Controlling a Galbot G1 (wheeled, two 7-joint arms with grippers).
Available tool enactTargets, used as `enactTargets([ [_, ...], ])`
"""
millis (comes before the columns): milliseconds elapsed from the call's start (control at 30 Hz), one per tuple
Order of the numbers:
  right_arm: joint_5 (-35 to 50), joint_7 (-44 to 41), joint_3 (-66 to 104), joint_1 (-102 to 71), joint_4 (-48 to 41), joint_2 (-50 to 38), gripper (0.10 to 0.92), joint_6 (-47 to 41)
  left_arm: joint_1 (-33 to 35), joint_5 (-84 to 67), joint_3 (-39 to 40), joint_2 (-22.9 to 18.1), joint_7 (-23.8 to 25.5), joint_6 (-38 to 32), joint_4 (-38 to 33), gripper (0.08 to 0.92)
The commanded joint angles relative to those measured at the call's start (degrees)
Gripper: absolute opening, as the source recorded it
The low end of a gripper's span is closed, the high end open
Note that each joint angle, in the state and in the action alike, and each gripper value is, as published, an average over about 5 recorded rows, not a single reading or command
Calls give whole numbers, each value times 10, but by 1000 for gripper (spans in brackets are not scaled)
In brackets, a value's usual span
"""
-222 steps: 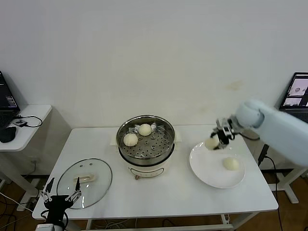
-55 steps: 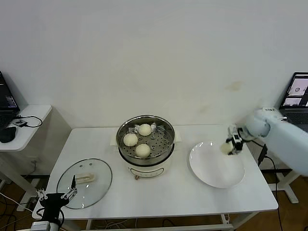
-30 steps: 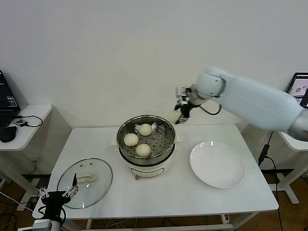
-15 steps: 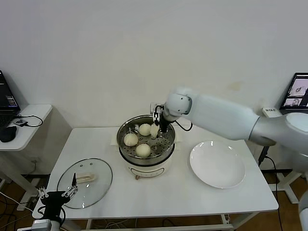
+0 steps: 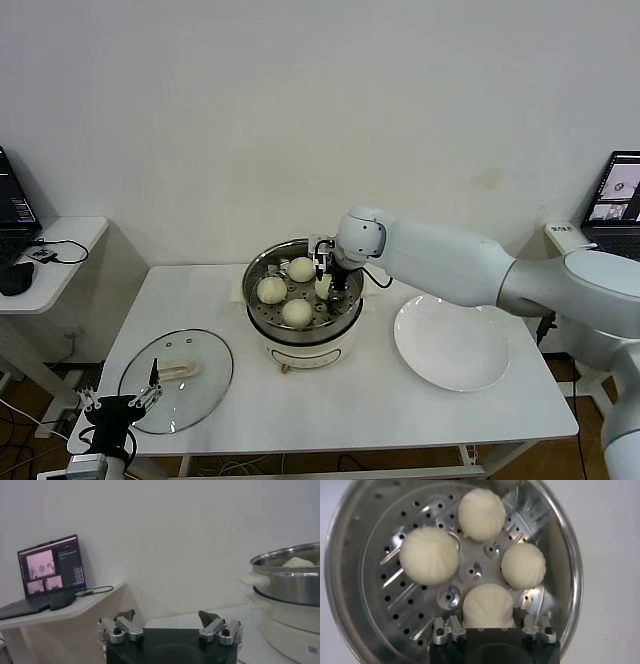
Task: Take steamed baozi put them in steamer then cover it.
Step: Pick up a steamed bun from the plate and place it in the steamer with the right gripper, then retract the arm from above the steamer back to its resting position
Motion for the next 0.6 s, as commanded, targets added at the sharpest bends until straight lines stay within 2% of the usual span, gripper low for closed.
enactTargets([
  [33, -11, -2, 8, -8, 1, 2, 636, -3, 1, 0, -1, 0, 0, 0, -2, 823],
  [267, 2, -3, 24, 19, 54, -44, 798, -6, 2, 0, -2, -1, 0, 1, -5, 823],
  [400, 20, 20, 37, 35, 119, -101, 821, 1, 1, 0, -2, -1, 1, 1, -6, 823],
  [500, 54, 95, 57, 28, 180, -154, 823, 10, 0, 0, -1, -2, 0, 1, -6, 823],
  [600, 103, 225, 89, -9, 249, -210, 823, 24, -1, 0, 0, -2, 0, 1, -5, 823],
])
